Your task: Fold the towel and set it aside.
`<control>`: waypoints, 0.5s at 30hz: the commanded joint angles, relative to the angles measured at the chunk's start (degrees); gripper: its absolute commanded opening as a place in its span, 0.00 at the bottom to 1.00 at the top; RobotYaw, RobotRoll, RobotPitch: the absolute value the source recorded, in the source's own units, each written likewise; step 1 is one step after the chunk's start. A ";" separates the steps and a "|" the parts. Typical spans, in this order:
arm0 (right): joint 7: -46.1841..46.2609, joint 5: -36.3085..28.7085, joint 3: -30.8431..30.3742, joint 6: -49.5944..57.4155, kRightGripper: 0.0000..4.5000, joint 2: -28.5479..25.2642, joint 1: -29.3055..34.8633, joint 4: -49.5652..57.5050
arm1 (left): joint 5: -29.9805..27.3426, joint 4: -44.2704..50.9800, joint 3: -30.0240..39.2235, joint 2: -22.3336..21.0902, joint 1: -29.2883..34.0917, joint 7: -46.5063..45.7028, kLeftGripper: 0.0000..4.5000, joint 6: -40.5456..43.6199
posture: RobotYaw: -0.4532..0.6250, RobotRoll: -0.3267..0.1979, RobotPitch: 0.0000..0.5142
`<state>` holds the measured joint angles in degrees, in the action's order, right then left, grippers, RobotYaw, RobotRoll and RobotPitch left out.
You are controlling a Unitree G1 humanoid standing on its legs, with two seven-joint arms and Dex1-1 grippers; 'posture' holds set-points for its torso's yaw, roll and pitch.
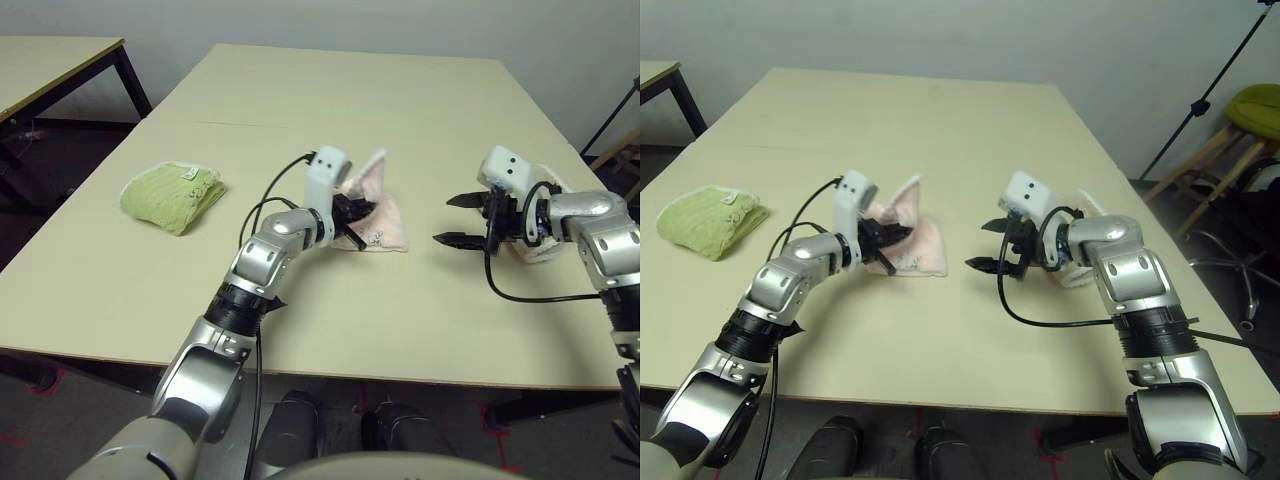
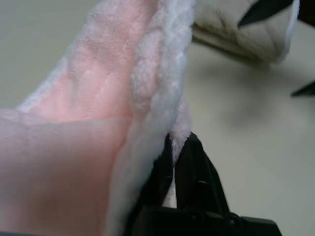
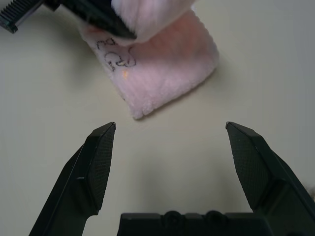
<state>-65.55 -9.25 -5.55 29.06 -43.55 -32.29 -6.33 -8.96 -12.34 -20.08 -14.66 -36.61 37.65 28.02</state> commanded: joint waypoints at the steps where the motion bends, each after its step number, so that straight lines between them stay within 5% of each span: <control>1: 0.79 -0.97 0.85 0.84 1.00 -0.59 1.03 1.54 | 2.64 0.22 -4.32 -1.45 -0.28 5.64 0.37 -0.81 | 0.46 0.62 0.13; 9: 1.54 -0.80 0.43 0.27 1.00 -0.27 0.00 -0.12 | 4.93 7.36 -6.39 -6.78 -1.21 12.90 0.96 -0.07 | 0.47 0.62 0.13; 15: 3.53 -0.49 0.25 -0.89 1.00 1.76 -2.35 -2.11 | 7.27 10.33 -7.53 -9.90 -2.07 16.30 0.99 -0.26 | 0.49 0.62 0.13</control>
<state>-62.77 -9.70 -5.34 28.84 -42.36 -33.82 -7.65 -2.46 -3.34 -26.45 -24.60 -38.34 52.98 27.60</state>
